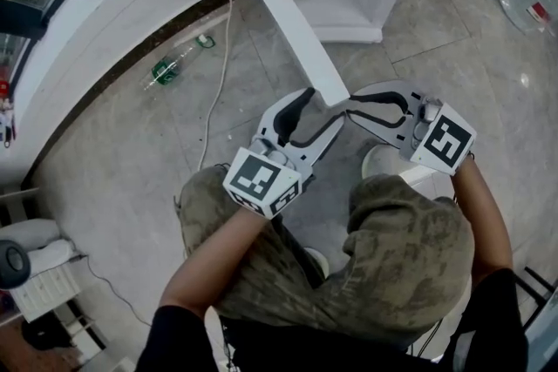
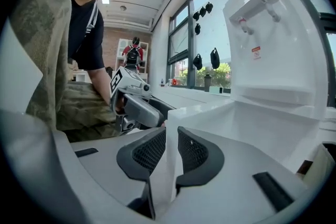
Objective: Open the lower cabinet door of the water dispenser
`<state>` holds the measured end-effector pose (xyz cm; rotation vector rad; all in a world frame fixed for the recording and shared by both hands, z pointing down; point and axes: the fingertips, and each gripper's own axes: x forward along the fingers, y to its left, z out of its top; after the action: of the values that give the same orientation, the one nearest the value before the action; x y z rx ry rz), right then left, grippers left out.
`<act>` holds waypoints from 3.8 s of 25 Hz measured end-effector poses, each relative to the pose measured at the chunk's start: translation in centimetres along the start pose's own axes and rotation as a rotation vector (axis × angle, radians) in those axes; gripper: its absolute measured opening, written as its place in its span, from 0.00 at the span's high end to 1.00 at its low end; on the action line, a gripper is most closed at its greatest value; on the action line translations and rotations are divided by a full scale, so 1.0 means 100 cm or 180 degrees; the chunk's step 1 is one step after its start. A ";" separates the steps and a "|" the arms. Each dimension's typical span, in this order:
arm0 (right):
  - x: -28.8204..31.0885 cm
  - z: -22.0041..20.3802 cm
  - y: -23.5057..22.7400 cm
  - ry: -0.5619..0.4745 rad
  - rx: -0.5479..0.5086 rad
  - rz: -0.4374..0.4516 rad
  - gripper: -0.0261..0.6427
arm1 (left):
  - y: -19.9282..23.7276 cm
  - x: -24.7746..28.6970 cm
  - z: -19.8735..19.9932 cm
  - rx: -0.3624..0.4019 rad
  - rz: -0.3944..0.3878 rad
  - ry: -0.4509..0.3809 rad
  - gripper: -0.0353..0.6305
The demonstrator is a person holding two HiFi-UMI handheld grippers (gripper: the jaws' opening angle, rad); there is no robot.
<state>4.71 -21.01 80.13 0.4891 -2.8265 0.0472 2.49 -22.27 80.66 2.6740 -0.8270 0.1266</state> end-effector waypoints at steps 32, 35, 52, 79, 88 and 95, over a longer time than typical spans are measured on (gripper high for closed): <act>0.085 0.012 0.030 -0.0041 -0.0468 0.0396 0.83 | 0.047 -0.064 0.002 -0.0191 0.0856 -0.0092 0.56; 0.091 0.014 0.032 -0.0068 -0.0443 0.0430 0.83 | 0.052 -0.069 0.002 -0.0170 0.0926 -0.0084 0.57; 0.118 0.023 0.035 -0.0438 0.0403 0.0630 0.83 | 0.074 -0.099 0.007 -0.0072 0.1316 -0.0095 0.66; 0.114 0.047 -0.018 -0.0344 0.0485 0.0323 0.95 | 0.126 -0.148 0.013 0.0260 0.1960 -0.0036 0.71; 0.112 0.054 -0.031 -0.0309 0.0614 0.0072 0.95 | 0.145 -0.161 0.016 0.0179 0.2204 -0.0072 0.71; 0.098 0.066 -0.039 -0.0419 0.0577 -0.0073 0.95 | 0.163 -0.168 0.020 0.0155 0.2369 -0.0105 0.71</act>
<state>-4.54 -28.40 76.37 0.5837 -2.9599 0.2789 -20.60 -26.63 80.52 2.2717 -1.8016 0.2775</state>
